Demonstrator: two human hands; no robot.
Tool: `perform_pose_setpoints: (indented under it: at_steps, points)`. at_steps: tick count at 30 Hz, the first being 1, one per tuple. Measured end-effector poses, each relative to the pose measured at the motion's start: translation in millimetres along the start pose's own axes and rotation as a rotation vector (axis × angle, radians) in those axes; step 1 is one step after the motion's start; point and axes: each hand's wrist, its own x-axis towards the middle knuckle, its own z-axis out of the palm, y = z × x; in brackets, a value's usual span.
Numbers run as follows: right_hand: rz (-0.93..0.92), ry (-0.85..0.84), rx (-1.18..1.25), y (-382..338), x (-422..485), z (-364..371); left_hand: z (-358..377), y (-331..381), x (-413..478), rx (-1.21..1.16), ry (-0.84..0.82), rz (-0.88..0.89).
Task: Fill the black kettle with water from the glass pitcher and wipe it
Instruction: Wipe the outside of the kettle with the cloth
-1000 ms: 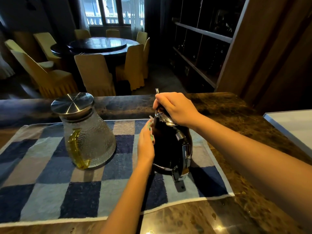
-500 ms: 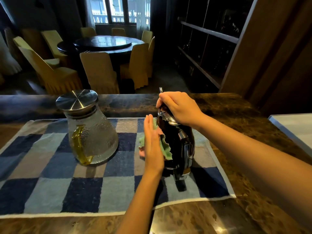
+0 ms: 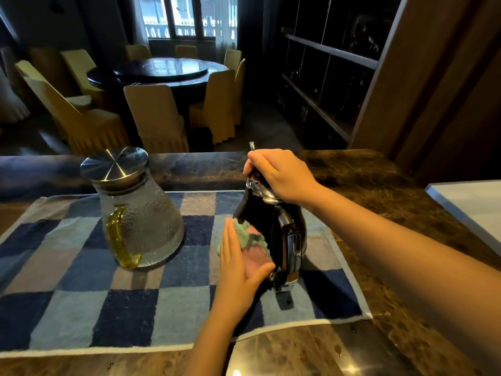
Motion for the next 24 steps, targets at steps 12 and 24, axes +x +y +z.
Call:
perform_pose_setpoints:
  at_steps: [12, 24]
  points:
    - [-0.033, -0.026, -0.108, -2.8, -2.4, -0.3, -10.2, 46.8, 61.2, -0.105, 0.138, 0.086]
    - [0.014, 0.018, 0.027, -0.2, 0.1, 3.1, 9.8, 68.6, 45.1, -0.459, 0.273, -0.108]
